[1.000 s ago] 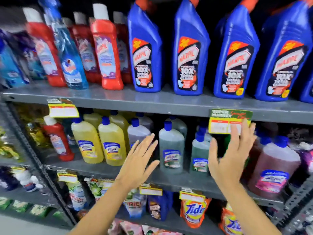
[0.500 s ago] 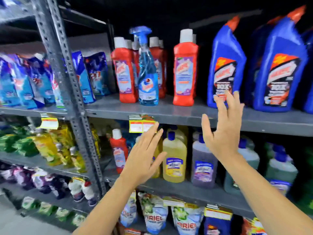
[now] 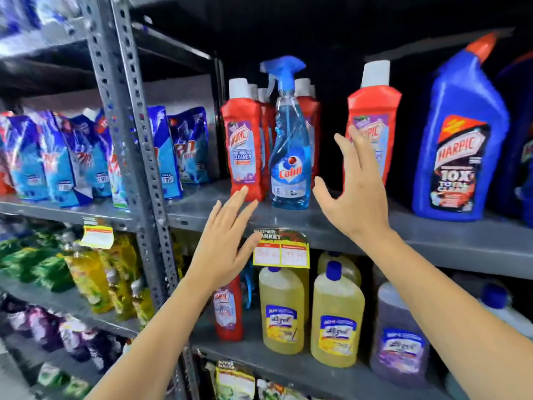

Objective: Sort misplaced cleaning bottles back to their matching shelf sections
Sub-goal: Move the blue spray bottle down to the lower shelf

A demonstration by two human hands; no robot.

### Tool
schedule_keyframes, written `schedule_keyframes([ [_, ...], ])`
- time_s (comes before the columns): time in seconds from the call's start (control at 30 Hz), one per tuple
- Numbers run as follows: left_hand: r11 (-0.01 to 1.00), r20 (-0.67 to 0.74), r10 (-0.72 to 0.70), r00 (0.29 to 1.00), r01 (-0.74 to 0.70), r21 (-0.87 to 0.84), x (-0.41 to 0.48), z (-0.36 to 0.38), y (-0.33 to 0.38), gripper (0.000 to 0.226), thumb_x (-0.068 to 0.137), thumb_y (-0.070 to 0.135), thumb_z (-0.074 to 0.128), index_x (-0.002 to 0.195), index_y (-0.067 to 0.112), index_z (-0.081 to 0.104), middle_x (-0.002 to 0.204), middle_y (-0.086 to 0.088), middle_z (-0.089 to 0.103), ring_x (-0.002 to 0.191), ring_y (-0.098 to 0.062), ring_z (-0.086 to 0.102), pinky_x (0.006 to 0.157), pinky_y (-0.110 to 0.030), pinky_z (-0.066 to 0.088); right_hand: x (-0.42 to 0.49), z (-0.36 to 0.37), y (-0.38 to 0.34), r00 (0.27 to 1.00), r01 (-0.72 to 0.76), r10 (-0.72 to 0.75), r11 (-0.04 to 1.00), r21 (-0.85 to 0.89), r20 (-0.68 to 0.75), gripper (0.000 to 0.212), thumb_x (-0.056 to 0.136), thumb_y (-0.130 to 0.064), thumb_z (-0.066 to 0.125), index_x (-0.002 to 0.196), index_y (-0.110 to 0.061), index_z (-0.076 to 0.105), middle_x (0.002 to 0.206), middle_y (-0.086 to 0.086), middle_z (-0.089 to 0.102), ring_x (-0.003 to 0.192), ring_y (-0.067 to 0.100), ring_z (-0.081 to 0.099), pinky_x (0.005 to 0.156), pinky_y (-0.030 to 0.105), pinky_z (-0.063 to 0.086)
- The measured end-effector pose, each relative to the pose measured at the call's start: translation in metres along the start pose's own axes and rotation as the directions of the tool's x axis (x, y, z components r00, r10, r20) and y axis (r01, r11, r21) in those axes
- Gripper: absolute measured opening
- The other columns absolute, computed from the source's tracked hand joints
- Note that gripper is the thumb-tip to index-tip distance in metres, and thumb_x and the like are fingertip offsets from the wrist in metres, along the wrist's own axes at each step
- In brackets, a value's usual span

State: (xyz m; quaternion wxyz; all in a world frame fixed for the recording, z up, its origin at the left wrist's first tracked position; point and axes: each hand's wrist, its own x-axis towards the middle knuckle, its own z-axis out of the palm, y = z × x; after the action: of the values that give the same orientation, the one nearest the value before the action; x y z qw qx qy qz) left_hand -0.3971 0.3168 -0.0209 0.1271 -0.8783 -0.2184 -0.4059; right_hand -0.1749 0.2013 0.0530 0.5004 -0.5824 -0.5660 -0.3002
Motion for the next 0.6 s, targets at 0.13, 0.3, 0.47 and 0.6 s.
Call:
schedule_keyframes([
  [0.13,1.000,0.016,-0.007,1.000,0.007,0.013,0.009,0.008,-0.025,0.060,0.105,0.047,0.029,0.151,0.010,0.037,0.164,-0.008,0.021,0.150,-0.020,0.019,0.122,-0.045,0.010,0.026,0.024,-0.005,0.997,-0.039,0.037,0.999,0.022,0.072,0.071,0.087,-0.032,0.062,0.149,-0.012,0.033,0.160,0.008,0.029,0.149,0.023,0.026,0.119,0.037,0.028],
  [0.3,0.998,0.037,0.037,0.999,-0.038,0.047,0.015,0.017,-0.043,0.061,0.105,0.048,0.025,0.145,0.008,0.048,0.159,-0.008,0.033,0.146,-0.020,0.028,0.120,-0.041,0.016,0.057,0.047,-0.014,0.964,-0.247,0.232,0.962,0.116,0.127,0.083,0.082,-0.036,0.070,0.150,-0.017,0.027,0.153,0.003,0.039,0.136,0.018,0.043,0.109,0.031,0.037],
  [0.47,0.999,-0.007,0.032,0.999,-0.032,0.009,0.015,0.022,-0.043,0.053,0.102,0.044,0.035,0.128,0.008,0.064,0.136,-0.009,0.061,0.134,-0.025,0.048,0.109,-0.038,0.030,0.075,0.067,-0.009,0.829,-0.523,0.438,0.827,0.205,0.347,0.092,0.070,-0.051,0.078,0.144,-0.022,0.033,0.133,-0.001,0.061,0.116,0.017,0.061,0.103,0.041,0.048],
  [0.6,1.000,-0.040,-0.003,0.999,0.002,-0.013,0.015,0.020,-0.039,0.051,0.101,0.045,0.036,0.118,0.010,0.069,0.120,-0.007,0.070,0.114,-0.025,0.062,0.093,-0.036,0.037,0.074,0.075,-0.004,0.789,-0.597,0.482,0.748,0.289,0.381,0.050,0.074,-0.029,0.084,0.112,-0.022,0.053,0.112,-0.003,0.069,0.098,0.009,0.068,0.093,0.035,0.056],
])
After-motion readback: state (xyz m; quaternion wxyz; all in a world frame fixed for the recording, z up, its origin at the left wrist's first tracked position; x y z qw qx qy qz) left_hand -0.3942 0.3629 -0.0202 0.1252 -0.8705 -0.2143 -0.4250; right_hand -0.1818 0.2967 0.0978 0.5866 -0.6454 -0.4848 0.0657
